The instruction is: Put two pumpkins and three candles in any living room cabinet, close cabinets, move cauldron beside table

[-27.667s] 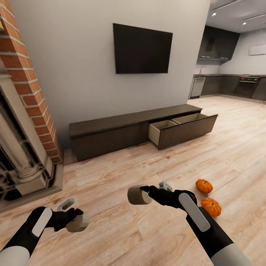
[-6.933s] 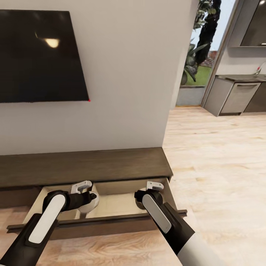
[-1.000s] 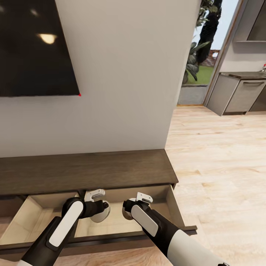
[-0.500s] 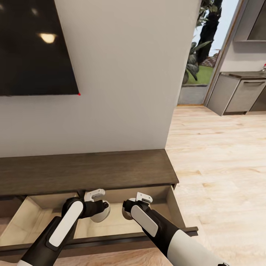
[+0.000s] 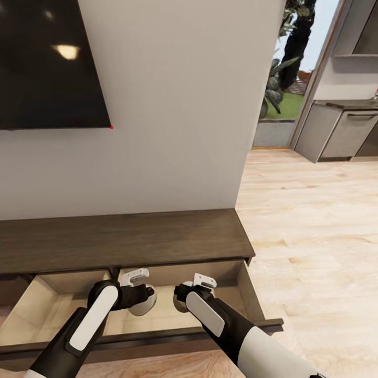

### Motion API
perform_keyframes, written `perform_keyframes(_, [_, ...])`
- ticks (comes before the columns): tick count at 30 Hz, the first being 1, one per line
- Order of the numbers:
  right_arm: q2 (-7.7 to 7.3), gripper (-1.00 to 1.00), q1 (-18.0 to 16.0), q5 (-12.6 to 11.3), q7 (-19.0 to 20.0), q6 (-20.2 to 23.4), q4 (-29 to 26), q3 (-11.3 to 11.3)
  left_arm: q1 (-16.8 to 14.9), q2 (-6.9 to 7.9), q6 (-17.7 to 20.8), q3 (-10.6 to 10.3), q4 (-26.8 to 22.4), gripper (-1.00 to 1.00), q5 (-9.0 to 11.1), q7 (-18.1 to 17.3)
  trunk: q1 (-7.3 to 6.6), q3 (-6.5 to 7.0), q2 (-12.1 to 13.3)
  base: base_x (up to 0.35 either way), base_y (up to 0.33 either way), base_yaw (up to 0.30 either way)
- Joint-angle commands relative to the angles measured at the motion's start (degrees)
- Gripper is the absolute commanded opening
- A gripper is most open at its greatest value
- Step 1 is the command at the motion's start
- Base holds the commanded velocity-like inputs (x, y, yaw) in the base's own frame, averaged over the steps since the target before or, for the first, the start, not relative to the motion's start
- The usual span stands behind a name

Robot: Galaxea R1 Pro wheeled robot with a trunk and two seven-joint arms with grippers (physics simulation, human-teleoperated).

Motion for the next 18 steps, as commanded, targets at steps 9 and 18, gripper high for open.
perform_keyframes(9, [0.00, -1.00, -0.1, -0.1, -0.3, 0.2, 0.0, 0.1, -0.1, 0.05, 0.0, -0.1, 0.0, -1.00, 0.5, 0.6, 1.98, -1.67, -3.7, 0.000, 0.000, 0.000])
perform_keyframes(18, [0.00, -1.00, -0.1, -0.1, -0.3, 0.2, -0.1, 0.1, -0.1, 0.05, 0.0, -0.1, 0.0, -1.00, 0.5, 0.6, 3.95, -3.28, -7.3, 0.000, 0.000, 0.000])
